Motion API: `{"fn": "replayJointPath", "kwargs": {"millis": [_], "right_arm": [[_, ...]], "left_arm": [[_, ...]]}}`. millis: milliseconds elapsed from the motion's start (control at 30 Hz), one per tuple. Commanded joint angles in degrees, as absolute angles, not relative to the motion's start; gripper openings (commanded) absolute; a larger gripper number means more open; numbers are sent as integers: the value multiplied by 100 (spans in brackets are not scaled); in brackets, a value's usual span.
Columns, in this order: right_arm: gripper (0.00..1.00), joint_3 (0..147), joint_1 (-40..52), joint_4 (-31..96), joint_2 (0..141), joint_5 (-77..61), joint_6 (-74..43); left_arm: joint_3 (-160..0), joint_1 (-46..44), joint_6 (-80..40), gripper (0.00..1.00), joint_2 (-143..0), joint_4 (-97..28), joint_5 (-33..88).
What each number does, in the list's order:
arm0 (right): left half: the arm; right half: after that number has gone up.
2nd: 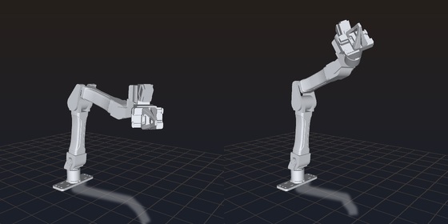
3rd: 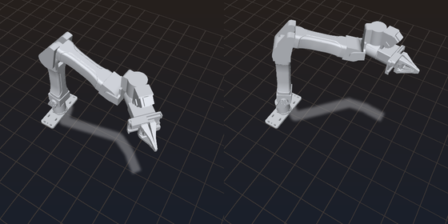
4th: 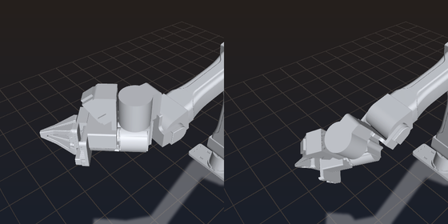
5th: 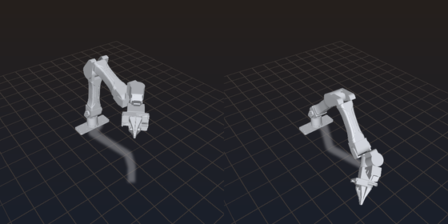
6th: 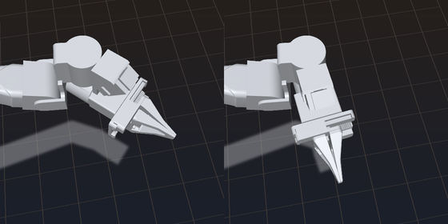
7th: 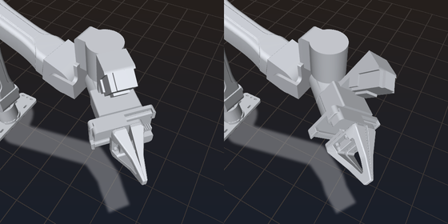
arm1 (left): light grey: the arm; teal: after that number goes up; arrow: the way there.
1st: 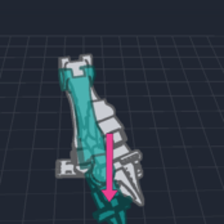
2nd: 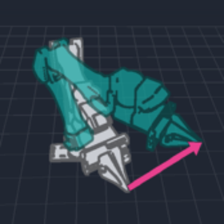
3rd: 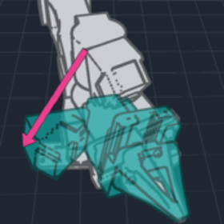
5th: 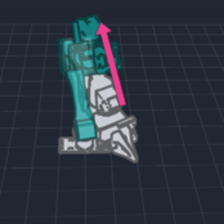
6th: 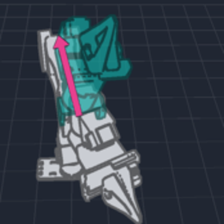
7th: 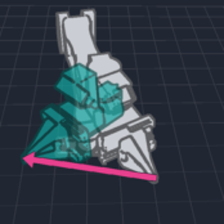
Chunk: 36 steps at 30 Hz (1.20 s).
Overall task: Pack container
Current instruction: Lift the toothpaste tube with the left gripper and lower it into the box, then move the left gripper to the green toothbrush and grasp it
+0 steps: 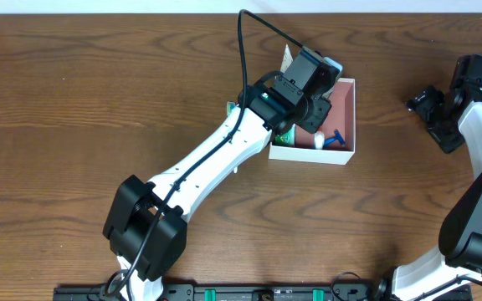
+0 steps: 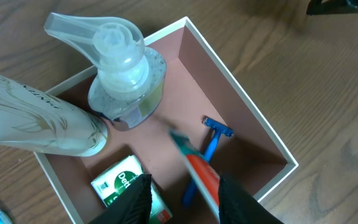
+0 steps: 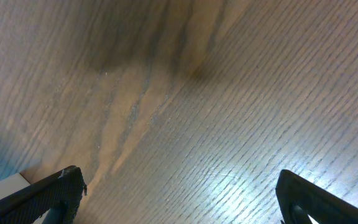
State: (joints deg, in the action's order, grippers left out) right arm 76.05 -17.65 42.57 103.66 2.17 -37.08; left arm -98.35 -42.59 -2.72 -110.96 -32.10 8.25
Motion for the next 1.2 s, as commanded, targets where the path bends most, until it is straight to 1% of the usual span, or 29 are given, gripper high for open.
{"fn": "replayJointPath", "kwargs": {"millis": [0, 100, 133, 167, 367, 467, 500, 633, 767, 1033, 1167], "right_arm": [[99, 7601, -1763, 4261, 10394, 279, -3789], [99, 7601, -1763, 4261, 10394, 279, -3789], [99, 7601, -1763, 4261, 10394, 279, -3789], [99, 7601, -1763, 4261, 10394, 279, -3789], [99, 7601, -1763, 4261, 10394, 279, -3789], [99, 7601, -1763, 4261, 10394, 279, -3789], [99, 7601, -1763, 4261, 10394, 279, -3787], [99, 7601, -1763, 4261, 10394, 279, -3789], [99, 7601, -1763, 4261, 10394, 279, -3787], [99, 7601, -1763, 4261, 10394, 279, -3789], [99, 7601, -1763, 4261, 10394, 279, -3789]], "left_arm": [[-9876, -4250, -207, 37, -11133, -3183, 836], [-9876, -4185, -189, 38, -11000, -3236, 834], [-9876, -4145, -189, 42, -10940, -3282, 827], [-9876, -4093, -189, 43, -10862, -3350, 779], [-9876, -3649, -193, 45, -10471, -4132, 32], [-9876, -3336, -198, 61, -10425, -4668, -117], [-9867, -3170, -263, 63, -10440, -4945, -115], [-9723, -2744, -639, 65, -10551, -5446, -110], [-9445, -2462, -1044, 66, -10761, -5500, -110], [-9284, -2357, -1763, 66, -11498, -5481, 14], [-9286, -2359, -1925, 66, -11893, -5478, 143]]}}
